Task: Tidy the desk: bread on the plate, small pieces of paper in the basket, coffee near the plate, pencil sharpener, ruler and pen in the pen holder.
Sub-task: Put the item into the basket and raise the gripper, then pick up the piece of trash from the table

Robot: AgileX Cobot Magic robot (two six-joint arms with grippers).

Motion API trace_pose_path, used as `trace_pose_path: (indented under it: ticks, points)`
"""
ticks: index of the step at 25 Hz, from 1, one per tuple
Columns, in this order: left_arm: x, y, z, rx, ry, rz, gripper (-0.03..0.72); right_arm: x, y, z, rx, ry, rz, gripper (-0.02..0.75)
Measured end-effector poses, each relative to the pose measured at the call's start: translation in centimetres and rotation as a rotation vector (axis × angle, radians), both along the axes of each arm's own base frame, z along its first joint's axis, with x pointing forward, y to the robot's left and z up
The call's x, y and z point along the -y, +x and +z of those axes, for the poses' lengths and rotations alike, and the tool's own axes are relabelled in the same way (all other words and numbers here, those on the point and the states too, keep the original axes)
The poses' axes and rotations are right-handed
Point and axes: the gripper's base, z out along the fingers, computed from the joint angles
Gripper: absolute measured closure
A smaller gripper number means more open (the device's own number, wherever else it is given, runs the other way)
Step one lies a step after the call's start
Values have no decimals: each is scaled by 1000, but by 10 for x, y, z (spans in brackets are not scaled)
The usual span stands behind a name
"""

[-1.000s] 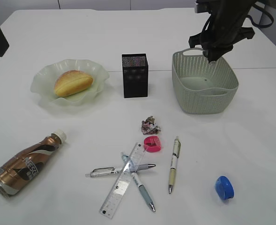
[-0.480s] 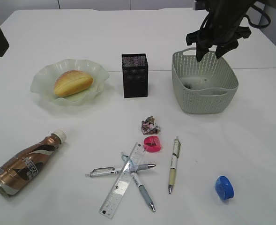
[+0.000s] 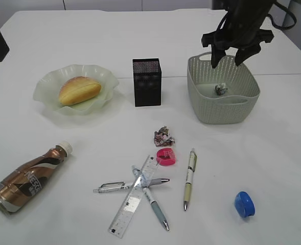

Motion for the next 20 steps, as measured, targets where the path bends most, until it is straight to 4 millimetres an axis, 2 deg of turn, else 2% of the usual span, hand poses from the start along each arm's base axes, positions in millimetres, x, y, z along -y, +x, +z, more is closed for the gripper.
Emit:
trace_pose_path:
  ticks: [12,17,20]
  points:
    - [-1,3,-3,1,29,5,128,-11,-7,27,24,152,8,230]
    - [-1,5,-4,-4,33,5,129,-12,-20,43,34,163,47,230]
    - [0,6,-6,-8,35,5,128,-15,-32,46,12,143,94,230]
